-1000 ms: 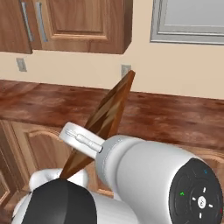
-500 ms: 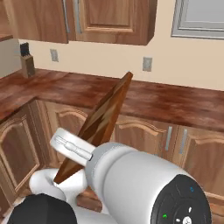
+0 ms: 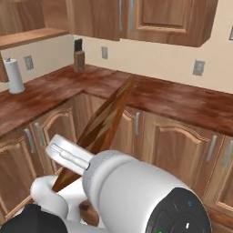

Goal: Move the cutting board and knife to the sink. Then move spray from the cabinet to the counter.

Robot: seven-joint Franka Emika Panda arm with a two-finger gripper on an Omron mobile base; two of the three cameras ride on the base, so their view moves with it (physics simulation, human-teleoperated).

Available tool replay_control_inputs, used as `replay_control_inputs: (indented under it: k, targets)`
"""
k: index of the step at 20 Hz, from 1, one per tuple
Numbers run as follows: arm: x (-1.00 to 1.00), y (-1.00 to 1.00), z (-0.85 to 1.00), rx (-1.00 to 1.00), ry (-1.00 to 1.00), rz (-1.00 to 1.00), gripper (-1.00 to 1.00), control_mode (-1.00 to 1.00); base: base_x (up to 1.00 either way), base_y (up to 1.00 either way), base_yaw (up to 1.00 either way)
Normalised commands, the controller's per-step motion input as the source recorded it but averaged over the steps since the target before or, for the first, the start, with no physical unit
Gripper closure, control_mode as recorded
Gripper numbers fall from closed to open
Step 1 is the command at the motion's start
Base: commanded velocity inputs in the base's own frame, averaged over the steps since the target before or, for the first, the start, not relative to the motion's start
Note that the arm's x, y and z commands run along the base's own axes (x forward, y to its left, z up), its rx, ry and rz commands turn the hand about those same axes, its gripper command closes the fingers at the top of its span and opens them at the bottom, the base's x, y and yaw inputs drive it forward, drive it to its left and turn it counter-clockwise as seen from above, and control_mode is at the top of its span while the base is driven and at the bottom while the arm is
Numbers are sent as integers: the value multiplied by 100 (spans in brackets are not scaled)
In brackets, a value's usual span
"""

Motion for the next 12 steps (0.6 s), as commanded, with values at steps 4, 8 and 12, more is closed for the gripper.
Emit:
replay_control_inputs:
  k: [4, 8, 12]
  targets:
    - [0, 0, 0, 0, 0, 0, 100, 100, -54, -6, 46]
    - [0, 0, 0, 0, 0, 0, 100, 100, -56, -3, 48]
    - [0, 0, 0, 0, 0, 0, 100, 100, -60, 0, 49]
